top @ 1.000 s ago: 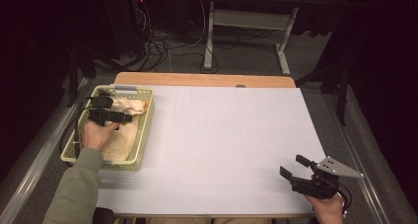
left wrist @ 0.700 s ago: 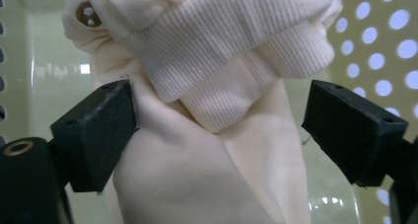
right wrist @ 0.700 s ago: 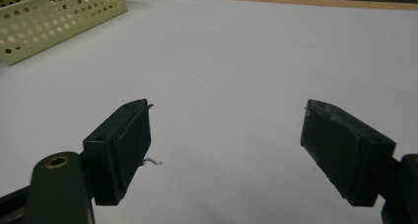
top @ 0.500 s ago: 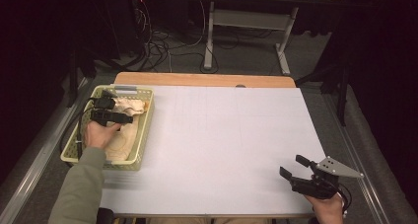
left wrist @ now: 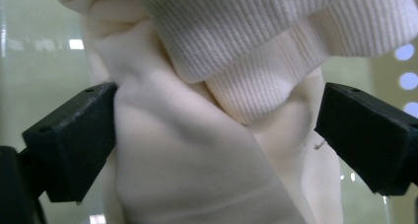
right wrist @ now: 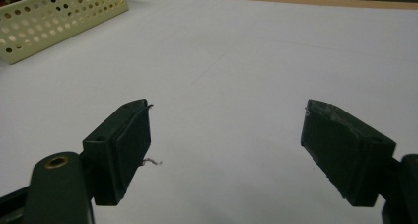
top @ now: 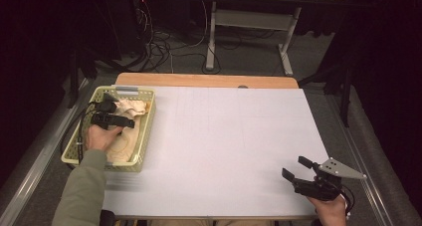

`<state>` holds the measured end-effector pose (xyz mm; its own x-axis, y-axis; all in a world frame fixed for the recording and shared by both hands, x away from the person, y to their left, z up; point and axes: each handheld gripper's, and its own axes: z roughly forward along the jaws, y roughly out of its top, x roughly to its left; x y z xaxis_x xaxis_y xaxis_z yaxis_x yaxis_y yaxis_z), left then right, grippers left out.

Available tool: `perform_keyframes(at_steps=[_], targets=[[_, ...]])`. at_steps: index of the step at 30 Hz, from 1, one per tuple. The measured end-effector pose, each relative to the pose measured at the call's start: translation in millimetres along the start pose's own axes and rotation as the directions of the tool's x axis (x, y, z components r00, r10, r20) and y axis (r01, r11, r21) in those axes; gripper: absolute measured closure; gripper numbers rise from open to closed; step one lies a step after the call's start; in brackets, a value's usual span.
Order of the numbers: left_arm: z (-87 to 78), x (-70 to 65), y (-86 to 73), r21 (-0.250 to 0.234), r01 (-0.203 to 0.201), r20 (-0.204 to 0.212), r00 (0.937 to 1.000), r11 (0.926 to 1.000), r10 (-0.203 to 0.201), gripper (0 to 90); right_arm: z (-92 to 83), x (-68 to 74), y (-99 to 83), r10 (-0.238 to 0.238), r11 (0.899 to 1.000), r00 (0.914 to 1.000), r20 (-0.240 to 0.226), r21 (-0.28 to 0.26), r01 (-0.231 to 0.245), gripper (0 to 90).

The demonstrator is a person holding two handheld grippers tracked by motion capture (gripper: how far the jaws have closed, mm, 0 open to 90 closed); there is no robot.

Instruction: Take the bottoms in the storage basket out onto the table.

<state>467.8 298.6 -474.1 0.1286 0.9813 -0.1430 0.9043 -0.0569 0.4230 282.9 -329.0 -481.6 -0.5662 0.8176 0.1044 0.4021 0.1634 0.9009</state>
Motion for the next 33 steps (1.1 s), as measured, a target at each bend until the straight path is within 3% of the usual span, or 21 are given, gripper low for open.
perform_keyframes(at_steps=[3, 14, 22, 28, 33], targets=[[4.4, 6.6, -1.0, 0.033, 0.027, 0.023, 0.9993, 0.9991, -0.028, 1.6, 0.1, -0.1, 0.0, 0.000, 1.000, 1.0000, 0.000, 0.001, 0.000, 19.6], [14.7, 3.1, -1.7, 0.066, 0.014, 0.040, 0.9991, 0.9977, -0.016, 2.3, 0.8, 0.0, -0.1, 0.001, 1.000, 1.0000, -0.002, 0.003, -0.001, 19.6], [21.7, -3.7, -1.9, 0.086, -0.014, -0.003, 0.9999, 0.9962, 0.015, 2.1, 0.7, -0.2, -0.1, -0.001, 1.000, 1.0000, -0.001, 0.002, 0.001, 19.5], [25.9, -11.1, -3.0, 0.111, -0.071, -0.070, 0.9944, 0.9912, 0.079, 4.6, 0.2, 0.4, 0.0, 0.000, 1.000, 1.0000, 0.001, 0.001, 0.000, 19.6], [26.2, -11.4, -3.3, 0.110, -0.074, -0.072, 0.9940, 0.9912, 0.082, 15.3, 0.2, 0.1, 0.0, -0.003, 1.000, 1.0000, 0.001, 0.000, 0.003, 19.6]])
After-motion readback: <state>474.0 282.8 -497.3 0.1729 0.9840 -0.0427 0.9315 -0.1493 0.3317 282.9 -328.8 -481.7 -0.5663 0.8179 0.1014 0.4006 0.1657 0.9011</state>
